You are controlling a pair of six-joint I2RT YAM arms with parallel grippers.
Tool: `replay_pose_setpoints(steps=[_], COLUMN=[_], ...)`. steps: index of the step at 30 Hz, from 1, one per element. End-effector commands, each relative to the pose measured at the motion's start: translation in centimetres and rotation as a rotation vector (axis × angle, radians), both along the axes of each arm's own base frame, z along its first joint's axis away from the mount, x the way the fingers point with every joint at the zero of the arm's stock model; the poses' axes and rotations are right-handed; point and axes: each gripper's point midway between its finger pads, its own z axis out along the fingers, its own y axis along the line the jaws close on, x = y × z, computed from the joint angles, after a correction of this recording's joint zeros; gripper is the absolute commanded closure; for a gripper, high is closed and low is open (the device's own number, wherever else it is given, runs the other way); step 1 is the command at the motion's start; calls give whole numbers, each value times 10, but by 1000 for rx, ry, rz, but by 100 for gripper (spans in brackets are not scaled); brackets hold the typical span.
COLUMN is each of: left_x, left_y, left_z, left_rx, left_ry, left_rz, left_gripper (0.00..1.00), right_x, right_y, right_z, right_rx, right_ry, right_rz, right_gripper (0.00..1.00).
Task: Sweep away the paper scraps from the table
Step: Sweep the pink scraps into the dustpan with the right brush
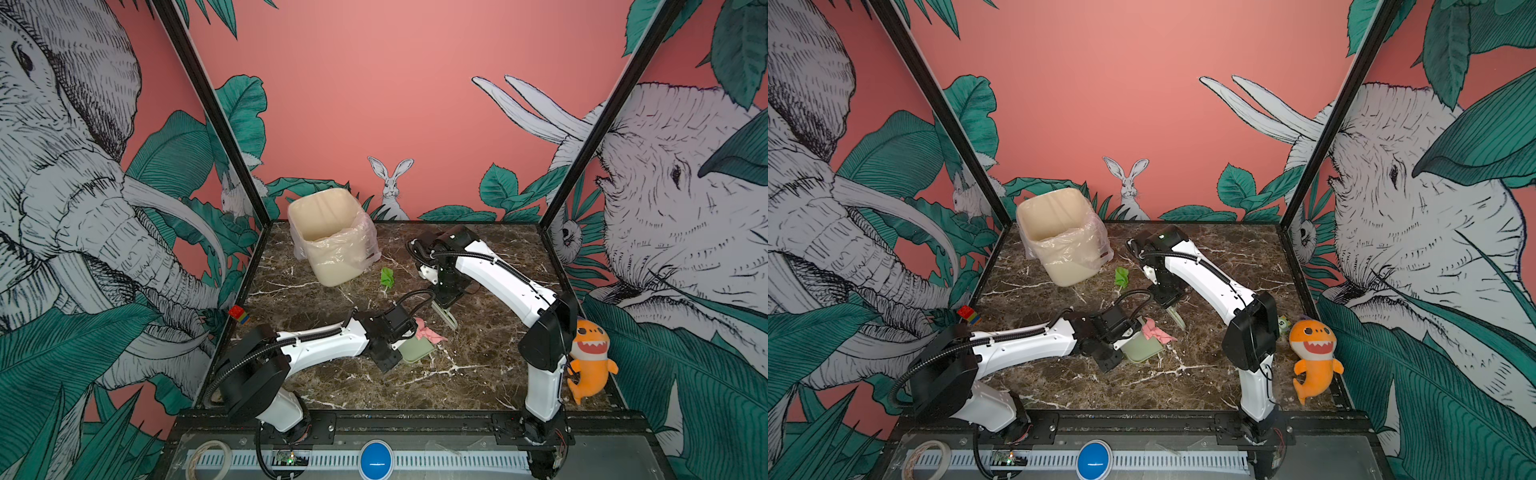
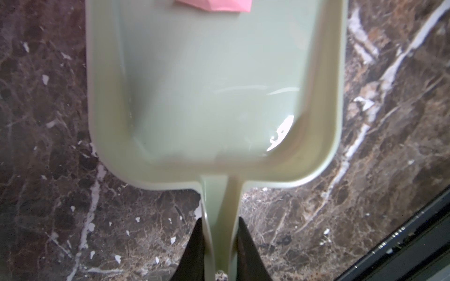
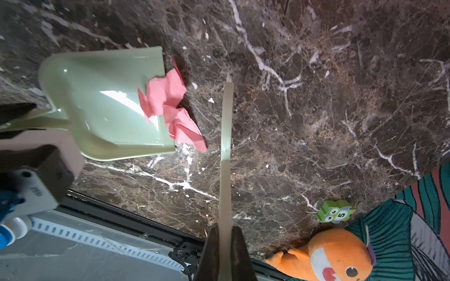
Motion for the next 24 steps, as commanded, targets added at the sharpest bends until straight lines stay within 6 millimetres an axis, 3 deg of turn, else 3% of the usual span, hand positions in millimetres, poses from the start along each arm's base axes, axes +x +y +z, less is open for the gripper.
replay_pose_setpoints(steps=[1,13,18,24], left_x=[-2,-2,-3,-3], left_y=[4,2,2,2], left_z=[-2,-2,-4,-4], left_rx=[8,3,5,5], left_ry=[13,16,21,22], left_rz=[3,2,2,3], left_gripper=[86,86,86,86], right_x=[-14,-38,-46,-53], right_y=[0,53,79,92], right_z=[-13,-10,3,17], right_rx=[-42,118,215,269], right_ry=[62,99,101,96], right_rz=[26,45,57,70], right_gripper=[100,100,100,100])
